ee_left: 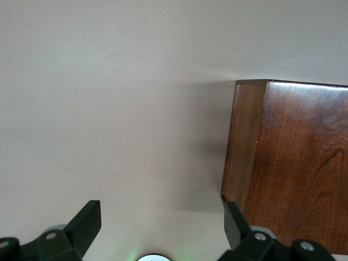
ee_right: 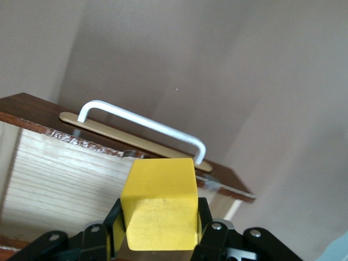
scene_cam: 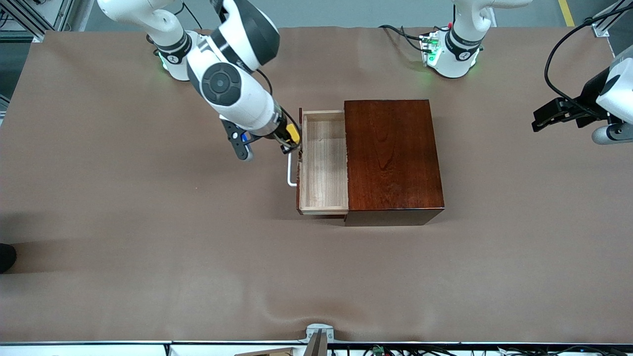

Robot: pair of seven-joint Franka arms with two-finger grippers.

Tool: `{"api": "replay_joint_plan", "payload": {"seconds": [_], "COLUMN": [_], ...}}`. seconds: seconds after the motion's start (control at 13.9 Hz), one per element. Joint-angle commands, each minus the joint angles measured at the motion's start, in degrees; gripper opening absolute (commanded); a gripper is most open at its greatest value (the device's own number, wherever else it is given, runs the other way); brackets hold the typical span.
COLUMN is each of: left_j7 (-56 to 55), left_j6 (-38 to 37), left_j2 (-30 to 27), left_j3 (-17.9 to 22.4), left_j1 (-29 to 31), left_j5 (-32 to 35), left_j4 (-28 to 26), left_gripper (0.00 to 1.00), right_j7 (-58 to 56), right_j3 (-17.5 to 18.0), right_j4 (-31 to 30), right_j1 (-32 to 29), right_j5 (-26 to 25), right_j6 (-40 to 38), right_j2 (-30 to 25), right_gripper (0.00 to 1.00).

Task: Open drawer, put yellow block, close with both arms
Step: 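Carry the yellow cube with the right gripper into the open drawer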

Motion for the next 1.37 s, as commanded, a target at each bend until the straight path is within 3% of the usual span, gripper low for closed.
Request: {"api": "replay_joint_plan", "payload": {"seconds": [0.0, 0.43, 1.29], "left_j7": [1.23, 1.23, 1.23], "left_j6": [-0.29, -0.47, -0.55], "left_j2": [-0.70, -0.88, -0.88], "left_j3": [-0.38, -0.29, -0.29], "left_j1": [0.54, 0.71, 0.71], "left_j5": [0.16, 0.07, 0.16], "left_j4": [-0.41, -0.49, -0.41], "left_gripper": [1.00, 1.00, 1.00], "right_j7": [5.49, 14.02, 15.26], "right_j3": [-0.68, -0.77, -0.86], "right_j4": [2.93, 2.93, 2.76], "right_j1": [2.27, 5.70, 7.90], "right_j5": [0.86, 0.86, 0.25], "right_j6": [1.87, 11.27, 13.83], "right_j2": [2.59, 6.55, 11.65], "right_gripper": [0.00, 0.00, 0.00]}}
